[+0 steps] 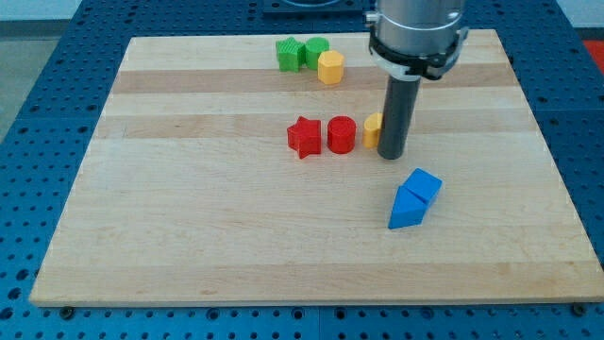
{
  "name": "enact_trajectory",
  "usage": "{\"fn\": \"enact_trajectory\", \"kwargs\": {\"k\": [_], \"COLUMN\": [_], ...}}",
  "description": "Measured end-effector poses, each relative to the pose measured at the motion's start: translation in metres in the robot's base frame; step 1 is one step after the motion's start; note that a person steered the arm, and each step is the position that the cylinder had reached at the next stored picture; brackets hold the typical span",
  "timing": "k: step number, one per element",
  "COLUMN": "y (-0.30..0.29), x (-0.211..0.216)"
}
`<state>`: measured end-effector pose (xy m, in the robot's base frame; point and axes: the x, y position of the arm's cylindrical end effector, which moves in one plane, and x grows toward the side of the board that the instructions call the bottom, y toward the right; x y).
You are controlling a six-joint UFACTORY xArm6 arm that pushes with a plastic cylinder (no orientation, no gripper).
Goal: Slide the yellow heart to the top right of the red circle
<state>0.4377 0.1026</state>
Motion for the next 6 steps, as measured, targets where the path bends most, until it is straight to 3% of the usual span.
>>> {"fn": "enact_trajectory", "kwargs": {"k": [2,6], "y": [0.018,-0.041], "x": [-0.017,-0.028]}}
